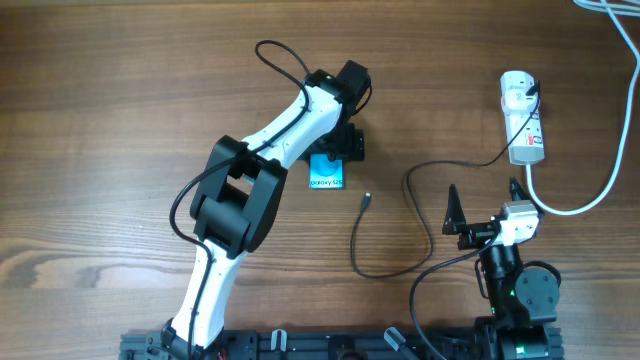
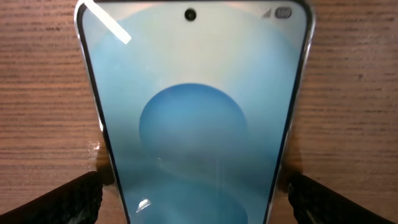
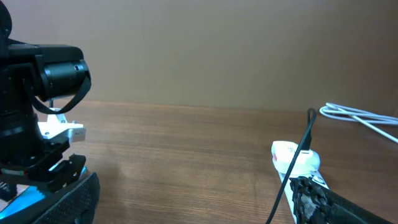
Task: Plug charger to phone and switch on socket
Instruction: 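Lower the left gripper and grip the phone's top edge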
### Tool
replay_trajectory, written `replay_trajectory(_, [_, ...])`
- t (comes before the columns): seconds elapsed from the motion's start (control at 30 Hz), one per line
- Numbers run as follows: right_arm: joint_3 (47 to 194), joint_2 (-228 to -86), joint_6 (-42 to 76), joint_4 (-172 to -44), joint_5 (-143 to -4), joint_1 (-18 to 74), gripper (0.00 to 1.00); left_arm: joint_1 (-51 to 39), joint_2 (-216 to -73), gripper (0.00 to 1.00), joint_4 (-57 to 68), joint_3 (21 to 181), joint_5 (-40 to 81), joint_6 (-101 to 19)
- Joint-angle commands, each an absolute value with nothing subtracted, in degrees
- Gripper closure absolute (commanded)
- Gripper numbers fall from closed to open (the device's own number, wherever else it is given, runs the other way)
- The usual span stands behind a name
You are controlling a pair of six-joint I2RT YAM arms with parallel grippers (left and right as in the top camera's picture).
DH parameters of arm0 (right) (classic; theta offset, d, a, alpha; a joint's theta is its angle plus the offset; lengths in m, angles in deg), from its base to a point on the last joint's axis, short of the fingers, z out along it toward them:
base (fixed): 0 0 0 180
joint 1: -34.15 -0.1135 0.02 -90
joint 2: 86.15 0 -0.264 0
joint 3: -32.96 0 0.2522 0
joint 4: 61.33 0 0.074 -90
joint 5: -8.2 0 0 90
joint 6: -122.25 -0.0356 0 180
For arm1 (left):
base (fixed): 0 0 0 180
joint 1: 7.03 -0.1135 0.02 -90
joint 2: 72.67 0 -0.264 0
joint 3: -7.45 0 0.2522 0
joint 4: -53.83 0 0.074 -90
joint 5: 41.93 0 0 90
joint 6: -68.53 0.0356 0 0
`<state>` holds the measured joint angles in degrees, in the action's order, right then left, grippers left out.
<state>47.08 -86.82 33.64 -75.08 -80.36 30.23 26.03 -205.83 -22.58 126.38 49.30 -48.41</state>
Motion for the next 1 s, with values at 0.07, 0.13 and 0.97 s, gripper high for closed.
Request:
replay_trajectory(0.07, [47.0, -86.4, 33.7, -74.9, -80.4, 30.5, 0.00, 26.4, -207.7, 0.00, -24.5, 124.5, 52.6, -48.7])
replay_trajectory(0.13, [47.0, -86.4, 33.7, -74.9, -80.4, 30.5, 0.00, 26.4, -207.7, 0.00, -24.7, 124.5, 52.6, -48.7])
replay_trajectory(0.97, [47.0, -86.6, 33.7, -74.9, -80.4, 30.5, 0.00, 26.1, -207.7, 0.00, -19.8, 124.5, 47.5, -48.7])
